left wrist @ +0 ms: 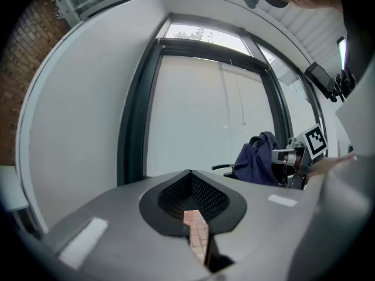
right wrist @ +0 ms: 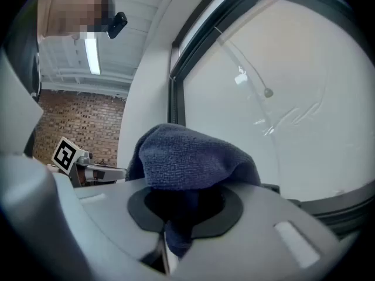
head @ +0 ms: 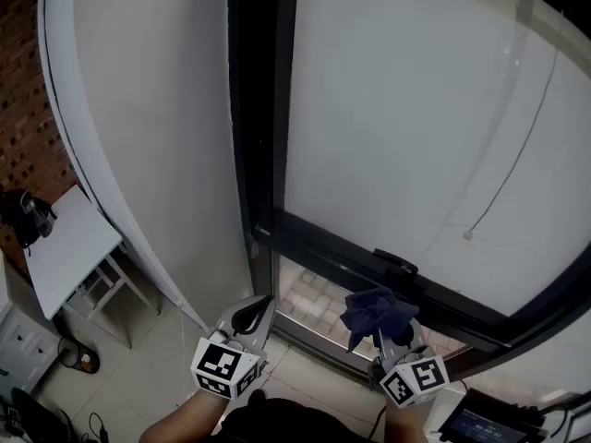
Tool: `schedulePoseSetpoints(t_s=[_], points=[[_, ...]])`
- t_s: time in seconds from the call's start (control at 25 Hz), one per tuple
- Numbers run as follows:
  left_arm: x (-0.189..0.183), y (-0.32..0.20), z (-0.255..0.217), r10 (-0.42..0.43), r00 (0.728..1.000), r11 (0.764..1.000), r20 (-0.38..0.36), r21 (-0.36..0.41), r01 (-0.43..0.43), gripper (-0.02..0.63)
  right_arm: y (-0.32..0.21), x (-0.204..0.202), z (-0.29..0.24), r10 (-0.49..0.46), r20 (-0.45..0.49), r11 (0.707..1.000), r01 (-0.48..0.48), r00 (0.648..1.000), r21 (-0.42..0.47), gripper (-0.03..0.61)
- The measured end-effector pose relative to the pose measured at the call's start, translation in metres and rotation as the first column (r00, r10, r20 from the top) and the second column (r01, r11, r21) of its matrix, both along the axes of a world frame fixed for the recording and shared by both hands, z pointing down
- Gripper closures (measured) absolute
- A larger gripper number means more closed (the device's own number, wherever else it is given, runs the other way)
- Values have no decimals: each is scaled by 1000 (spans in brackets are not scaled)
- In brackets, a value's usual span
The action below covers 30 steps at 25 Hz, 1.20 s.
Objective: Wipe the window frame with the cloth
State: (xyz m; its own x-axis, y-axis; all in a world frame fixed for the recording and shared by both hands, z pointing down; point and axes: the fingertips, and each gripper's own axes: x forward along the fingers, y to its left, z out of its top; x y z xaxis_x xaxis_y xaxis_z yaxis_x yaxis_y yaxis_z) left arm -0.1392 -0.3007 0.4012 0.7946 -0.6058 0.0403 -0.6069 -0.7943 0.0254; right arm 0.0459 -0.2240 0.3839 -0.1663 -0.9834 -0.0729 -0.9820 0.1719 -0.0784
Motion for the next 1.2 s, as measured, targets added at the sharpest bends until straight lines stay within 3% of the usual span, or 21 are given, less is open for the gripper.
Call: schedulePoseSetpoints(t_s=[0.64,0.88,1.2], points=[[-61,-47,19,-91,996,996,17,-7,91,620,-75,-93,16,-154,-28,988,153,988,-35,528],[-71,-71,25,-39,999,999,27,8,38,620,-106,-120,25,-138,-30,990,137,990,-44,528],[-66,-90,37,4,999,999,48,-49,-2,620,-145,-139,39,-98,-39,992,94,994,-78,528]])
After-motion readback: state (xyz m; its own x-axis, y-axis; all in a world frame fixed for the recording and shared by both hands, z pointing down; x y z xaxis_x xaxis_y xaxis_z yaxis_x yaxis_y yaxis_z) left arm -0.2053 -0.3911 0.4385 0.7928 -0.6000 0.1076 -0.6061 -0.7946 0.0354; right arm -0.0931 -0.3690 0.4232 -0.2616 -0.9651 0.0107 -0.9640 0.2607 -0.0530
